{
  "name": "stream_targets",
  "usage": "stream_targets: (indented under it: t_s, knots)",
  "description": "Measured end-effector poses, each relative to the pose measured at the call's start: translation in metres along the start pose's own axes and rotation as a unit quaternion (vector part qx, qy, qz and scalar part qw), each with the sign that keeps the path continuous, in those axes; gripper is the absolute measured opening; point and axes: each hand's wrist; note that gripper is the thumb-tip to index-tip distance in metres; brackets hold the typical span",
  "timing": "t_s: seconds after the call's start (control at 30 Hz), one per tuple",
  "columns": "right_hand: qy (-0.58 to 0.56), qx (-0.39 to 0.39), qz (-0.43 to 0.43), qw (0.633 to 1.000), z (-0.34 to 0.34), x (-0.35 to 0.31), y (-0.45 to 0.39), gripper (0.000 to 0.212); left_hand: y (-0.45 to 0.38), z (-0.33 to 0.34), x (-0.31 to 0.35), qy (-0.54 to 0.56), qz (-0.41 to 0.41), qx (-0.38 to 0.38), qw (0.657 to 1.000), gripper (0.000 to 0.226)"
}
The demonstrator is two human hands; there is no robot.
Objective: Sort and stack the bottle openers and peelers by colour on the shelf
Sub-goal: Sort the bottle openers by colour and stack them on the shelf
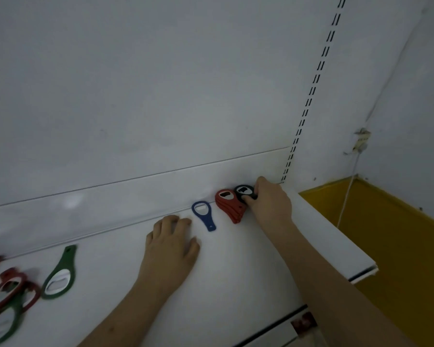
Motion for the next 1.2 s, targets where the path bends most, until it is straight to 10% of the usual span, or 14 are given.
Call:
stream_targets:
  t_s: [0.9, 1.07, 1.2]
  knots:
    - [-0.023, -0.046, 0.014, 0.999, -0.049, -0.018, 0.015, 0.046, 0.001, -0.001, 0.002, 0.000, 0.007, -0.010, 1.000, 0.045]
    - [-0.150, 0.094, -0.094, 0.980, -0.094, -0.091, 0.052, 0.034, 0.017, -0.025, 0.002, 0.089, 0.035, -0.077, 0.992, 0.047]
    - [-0.285, 0.015, -0.220, 0.933, -0.066, -0.176, 0.078, 0.022, 0.063, -0.074, -0.027, 0.104, 0.084, -0.050, 0.990, 0.038]
Point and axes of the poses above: each hand's wrist, its own y-axis away from the middle knuckle, its own z-axis out of the palm, x = y × z, and after that the axes turned 9 degrees about -x, right-handed
